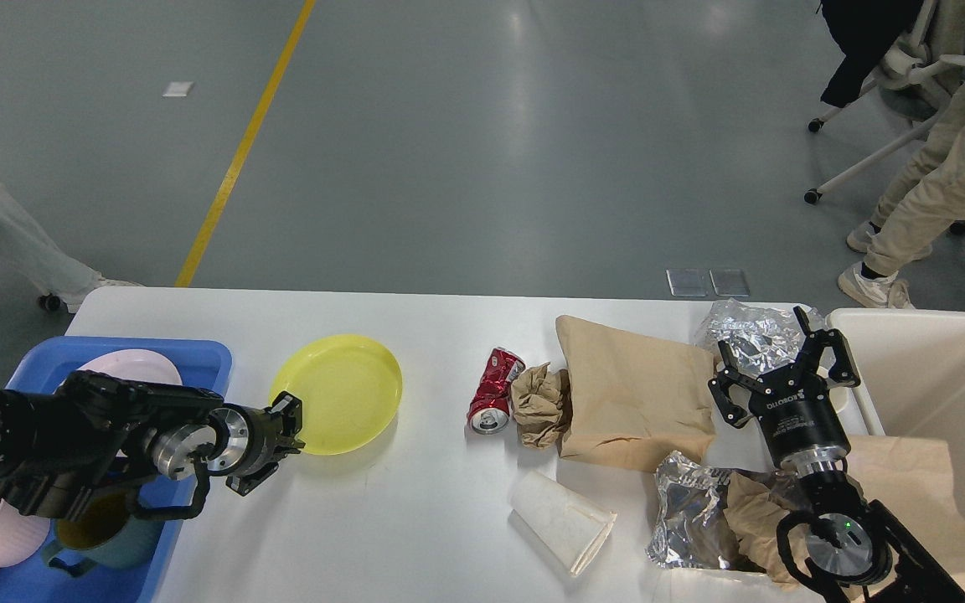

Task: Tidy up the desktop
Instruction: 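Grasp the yellow plate rim with the left gripper, then lift the yellow plate and lower it onto the white plate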

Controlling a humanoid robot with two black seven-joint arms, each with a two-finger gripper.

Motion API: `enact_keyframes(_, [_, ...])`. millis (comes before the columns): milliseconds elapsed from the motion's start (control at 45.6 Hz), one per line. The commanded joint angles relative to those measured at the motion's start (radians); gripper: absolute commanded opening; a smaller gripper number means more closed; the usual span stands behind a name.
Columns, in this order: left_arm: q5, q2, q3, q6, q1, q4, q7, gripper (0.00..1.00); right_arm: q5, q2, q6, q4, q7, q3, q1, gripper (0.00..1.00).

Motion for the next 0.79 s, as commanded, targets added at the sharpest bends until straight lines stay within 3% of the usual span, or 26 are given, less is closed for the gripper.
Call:
enact_keyframes(0, [0.000,0.069,0.065,-0.001,-0.135,-0.171,0.001,0.00,0.000,0.000,0.000,0.000,0.000,0.000,0.000,1.00])
enact_keyframes(329, [-0.118,0.171,0.306,-0.007,-0.645,-0.579,0.001,0.00,0.000,0.000,0.000,0.000,0.000,0.000,0.000,1.00])
enact_keyframes(439, [-0.187,0.161,0.397,-0.060,-0.781,-0.658,0.000,0.00,0.000,0.000,0.000,0.000,0.000,0.000,0.000,1.00])
enact_keyframes(526, [-0.221,0.157,0.441,-0.126,-0.816,-0.662,-0.008,0.00,0.000,0.000,0.000,0.000,0.000,0.000,0.000,1.00])
enact_keyframes(614, [-0.221,0.166,0.457,-0.142,-0.811,-0.647,-0.026,0.00,0.000,0.000,0.000,0.000,0.000,0.000,0.000,1.00])
enact_keyframes(768, [-0.212,0.213,0.515,-0.189,-0.776,-0.548,-0.029,0.00,0.000,0.000,0.000,0.000,0.000,0.000,-0.002,1.00])
